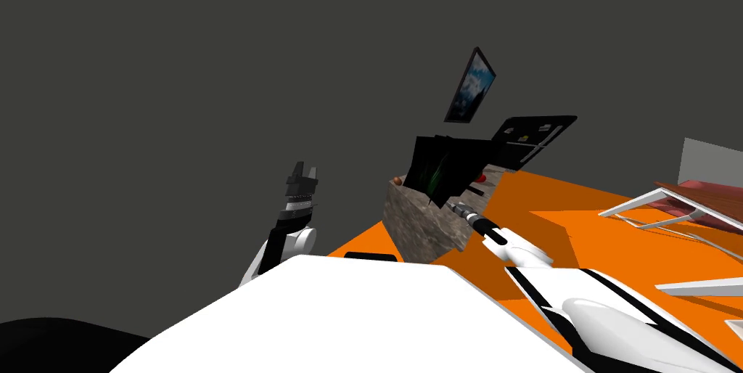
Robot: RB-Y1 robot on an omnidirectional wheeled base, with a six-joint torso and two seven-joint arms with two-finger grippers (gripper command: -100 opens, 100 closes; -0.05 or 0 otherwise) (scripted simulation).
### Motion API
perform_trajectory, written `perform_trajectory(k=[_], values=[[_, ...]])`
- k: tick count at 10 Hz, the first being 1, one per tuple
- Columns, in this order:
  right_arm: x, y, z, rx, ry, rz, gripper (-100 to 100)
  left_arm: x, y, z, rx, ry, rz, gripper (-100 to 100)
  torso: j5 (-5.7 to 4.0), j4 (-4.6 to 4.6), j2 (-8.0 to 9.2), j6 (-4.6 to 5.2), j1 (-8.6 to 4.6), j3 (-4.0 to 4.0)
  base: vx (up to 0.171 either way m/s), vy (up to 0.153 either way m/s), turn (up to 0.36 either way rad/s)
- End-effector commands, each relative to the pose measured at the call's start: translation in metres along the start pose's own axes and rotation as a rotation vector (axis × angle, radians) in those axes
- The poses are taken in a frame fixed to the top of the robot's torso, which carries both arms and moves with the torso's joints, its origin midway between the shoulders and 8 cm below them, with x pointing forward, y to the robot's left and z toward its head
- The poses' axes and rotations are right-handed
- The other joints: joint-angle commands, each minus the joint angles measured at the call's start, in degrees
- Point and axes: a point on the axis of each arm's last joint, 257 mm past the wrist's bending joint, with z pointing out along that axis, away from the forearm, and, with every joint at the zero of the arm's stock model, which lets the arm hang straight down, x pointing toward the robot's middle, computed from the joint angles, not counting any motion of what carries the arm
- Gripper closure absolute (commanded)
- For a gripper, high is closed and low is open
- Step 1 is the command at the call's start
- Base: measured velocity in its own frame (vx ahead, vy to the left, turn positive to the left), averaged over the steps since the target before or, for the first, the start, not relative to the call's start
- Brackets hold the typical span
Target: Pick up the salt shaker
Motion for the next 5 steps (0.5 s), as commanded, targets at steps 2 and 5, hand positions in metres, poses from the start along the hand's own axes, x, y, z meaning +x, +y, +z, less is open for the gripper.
perform_trajectory(k=[2,5], values=[[-0.009,0.017,0.005,-0.037,-0.022,-0.027,-100,0.0,0.0,0.0,0.0,0.0,0.0,0,0.0,0.01,0.03,0.02,-0.02,0.02,-0.033,-0.017,-0.015],[-0.011,0.041,0.014,-0.077,-0.042,-0.054,-100,0.0,0.0,0.0,0.0,0.0,0.0,0,0.01,-0.02,-0.13,0.01,0.05,-0.07,-0.01,-0.01,-0.035]])
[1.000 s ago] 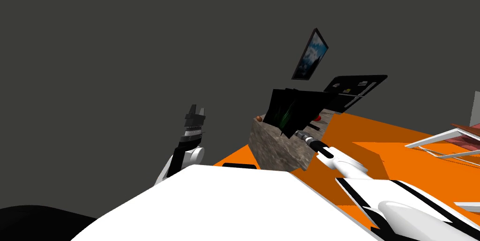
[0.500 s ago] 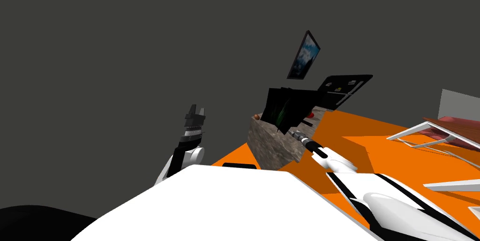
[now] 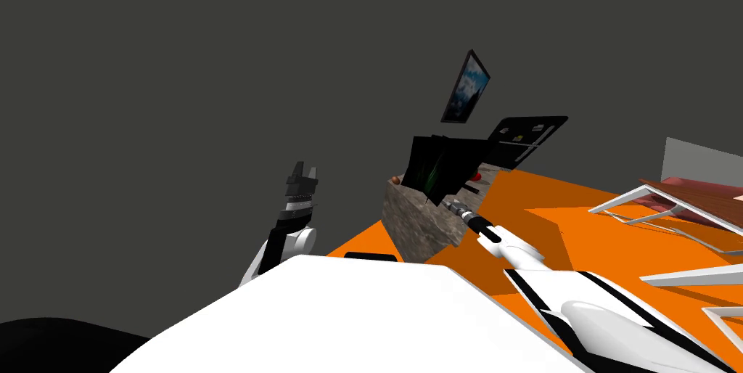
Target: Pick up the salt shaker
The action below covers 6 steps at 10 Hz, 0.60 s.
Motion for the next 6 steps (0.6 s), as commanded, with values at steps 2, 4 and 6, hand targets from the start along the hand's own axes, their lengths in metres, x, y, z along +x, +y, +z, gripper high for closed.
perform_trajectory(k=[2,4,6], values=[[-0.004,0.025,0.011,-0.041,-0.019,-0.032,-100,0.0,0.0,0.0,0.0,0.0,0.0,0,-0.02,0.02,0.11,-0.02,-0.03,0.06,-0.049,-0.041,-0.066],[-0.003,0.044,0.017,-0.069,-0.031,-0.057,-100,0.0,0.0,0.0,0.0,0.0,0.0,0,-0.11,-0.06,0.27,-0.09,0.21,0.1,-0.04,-0.04,-0.071],[-0.002,0.043,0.017,-0.068,-0.03,-0.056,-100,0.0,0.0,0.0,0.0,0.0,0.0,0,-0.16,-0.15,0.32,-0.14,0.51,0.09,-0.007,-0.004,0.007]])
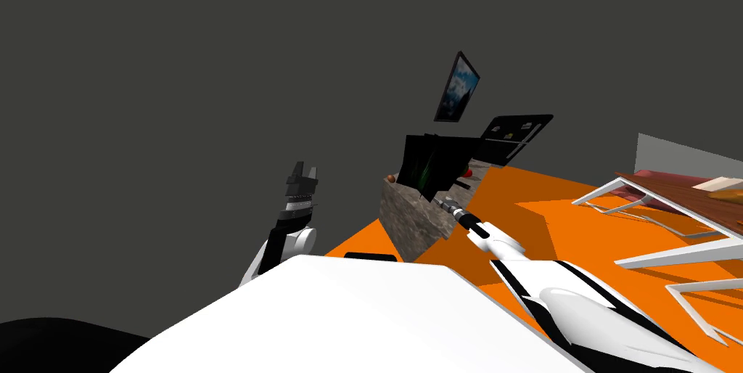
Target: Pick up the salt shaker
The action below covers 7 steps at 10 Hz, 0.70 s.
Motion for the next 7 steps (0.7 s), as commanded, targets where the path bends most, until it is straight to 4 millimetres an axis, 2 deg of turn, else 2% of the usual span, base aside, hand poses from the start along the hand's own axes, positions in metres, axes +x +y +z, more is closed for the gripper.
perform_trajectory(k=[1,2,4,6,7], values=[[0.001,0.002,-0.001,-0.002,0.004,0.002,-100,0.0,0.0,0.0,0.0,0.0,0.0,0,0.0,0.0,0.0,0.0,0.0,0.0,0.005,0.006,-0.001],[-0.006,0.023,0.009,-0.036,-0.024,-0.025,-100,0.0,0.0,0.0,0.0,0.0,0.0,0,-0.02,-0.03,0.02,-0.02,0.08,-0.01,-0.011,-0.029,-0.108],[-0.01,0.039,0.015,-0.06,-0.045,-0.046,-100,0.0,0.0,0.0,0.0,0.0,0.0,0,-0.13,-0.09,0.29,-0.11,0.22,0.1,-0.039,-0.044,-0.077],[-0.01,0.039,0.015,-0.06,-0.045,-0.046,-100,0.0,0.0,0.0,0.0,0.0,0.0,0,-0.18,-0.16,0.45,-0.14,0.47,0.15,-0.02,-0.013,0.003],[-0.017,0.057,0.022,-0.086,-0.075,-0.066,-100,0.0,0.0,0.0,0.0,0.0,0.0,0,-0.21,-0.21,0.5,-0.16,0.62,0.14,-0.045,-0.021,-0.087]])
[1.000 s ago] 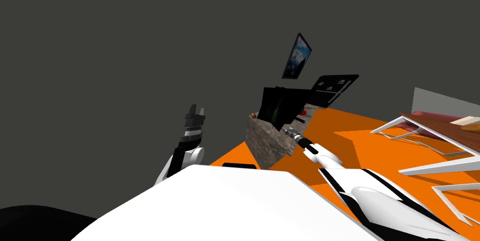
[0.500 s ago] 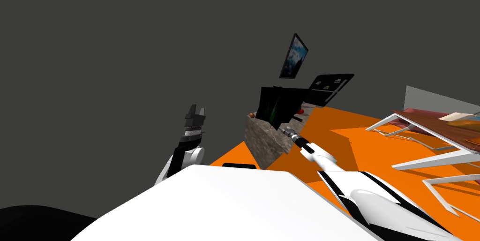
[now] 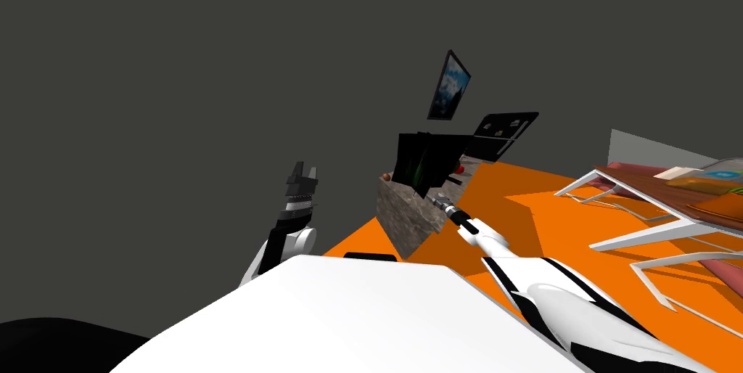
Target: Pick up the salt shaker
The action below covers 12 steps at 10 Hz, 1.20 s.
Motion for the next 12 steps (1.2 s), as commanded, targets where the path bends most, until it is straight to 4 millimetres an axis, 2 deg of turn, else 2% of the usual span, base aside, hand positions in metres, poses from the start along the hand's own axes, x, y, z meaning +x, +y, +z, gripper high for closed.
perform_trajectory(k=[1,5,6,8,10,11,12], values=[[-0.002,0.013,0.004,-0.019,-0.012,-0.012,-100,0.0,0.0,0.0,0.0,0.0,0.0,0,0.0,0.0,0.0,0.0,0.0,0.0,-0.049,-0.02,-0.042],[-0.005,0.017,0.006,-0.025,-0.022,-0.016,-100,0.0,0.0,0.0,0.0,0.0,0.0,0,-0.12,-0.18,0.4,-0.14,0.65,0.12,-0.016,-0.001,-0.002],[-0.014,0.022,0.009,-0.018,-0.062,0.002,-100,0.0,0.0,0.0,0.0,0.0,0.0,0,-0.16,-0.24,0.41,-0.17,0.72,0.09,-0.034,0.024,-0.022],[-0.008,-0.001,-0.002,0.035,-0.054,0.036,-100,0.0,0.0,0.0,0.0,0.0,0.0,0,-0.13,-0.22,0.53,-0.29,1.08,0.16,0.041,0.044,0.023],[0.002,-0.031,-0.02,0.1,-0.034,0.072,-100,0.0,0.0,0.0,0.0,0.0,0.0,0,-0.09,-0.33,0.0,-0.3,1.16,-0.13,0.189,0.045,0.049],[0.002,-0.031,-0.02,0.1,-0.034,0.072,-100,0.0,0.0,0.0,0.0,0.0,0.0,0,-0.11,-0.38,-0.2,-0.31,1.14,-0.26,0.162,0.011,0.023],[0.006,-0.043,-0.028,0.124,-0.025,0.084,-100,0.0,0.0,0.0,0.0,0.0,0.0,0,-0.12,-0.37,-0.12,-0.3,1.04,-0.22,0.114,0.003,0.022]])
